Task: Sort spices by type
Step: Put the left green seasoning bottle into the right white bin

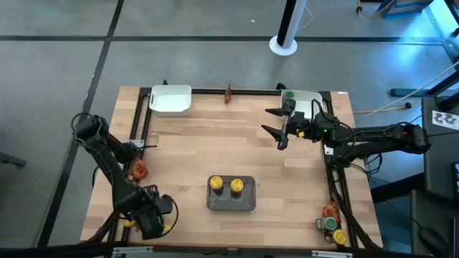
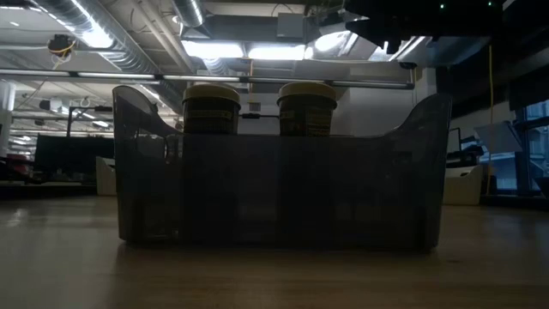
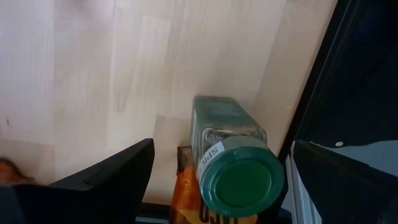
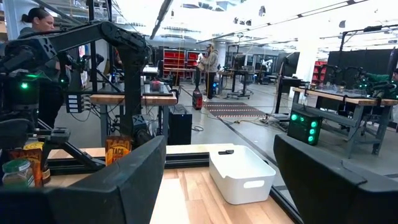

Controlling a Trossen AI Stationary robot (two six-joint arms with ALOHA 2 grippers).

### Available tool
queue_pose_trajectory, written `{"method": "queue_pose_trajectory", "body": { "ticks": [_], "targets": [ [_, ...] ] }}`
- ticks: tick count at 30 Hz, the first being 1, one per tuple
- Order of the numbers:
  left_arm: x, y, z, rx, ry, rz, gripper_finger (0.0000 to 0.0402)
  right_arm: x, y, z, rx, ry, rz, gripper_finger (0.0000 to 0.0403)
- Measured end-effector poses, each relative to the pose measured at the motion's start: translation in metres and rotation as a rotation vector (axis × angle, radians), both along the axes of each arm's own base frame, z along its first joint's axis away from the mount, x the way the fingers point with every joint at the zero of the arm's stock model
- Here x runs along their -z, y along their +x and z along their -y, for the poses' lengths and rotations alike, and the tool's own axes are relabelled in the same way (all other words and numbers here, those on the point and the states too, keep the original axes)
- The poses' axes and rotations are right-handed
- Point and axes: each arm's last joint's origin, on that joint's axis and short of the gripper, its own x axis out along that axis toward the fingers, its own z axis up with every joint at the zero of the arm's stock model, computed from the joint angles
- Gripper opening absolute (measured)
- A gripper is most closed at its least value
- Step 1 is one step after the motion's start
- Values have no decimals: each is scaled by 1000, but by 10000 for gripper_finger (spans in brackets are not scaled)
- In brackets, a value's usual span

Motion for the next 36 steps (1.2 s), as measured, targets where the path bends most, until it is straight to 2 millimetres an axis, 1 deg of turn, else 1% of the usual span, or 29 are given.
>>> {"method": "queue_pose_trajectory", "body": {
  "ticks": [3, 6, 9, 14, 16, 19, 29, 36],
  "targets": [
    [1, -3, 3, 1, -2, -1, 366, 0, 0, 0, 0, 0, 0, 299],
    [8, -8, 5, 11, 3, -6, 366, 0, 0, 0, 0, 0, 0, 299],
    [16, -12, 2, -13, 23, -27, 366, 0, 0, 0, 0, 0, 0, 299],
    [22, -13, 1, -29, 26, -34, 360, 0, 0, 0, 0, 0, -1, 299],
    [23, -12, -1, -34, 30, -36, 347, 0, 0, 0, 0, 0, -1, 299],
    [25, -12, -2, -39, 37, -41, 318, 0, 0, 0, 0, 0, -1, 299],
    [25, -12, -3, -91, 36, -48, 186, 1, 0, 0, 0, 1, -5, 299],
    [25, -3, -9, -124, 31, -51, 186, 1, 0, 0, 0, 1, -6, 299]
  ]
}}
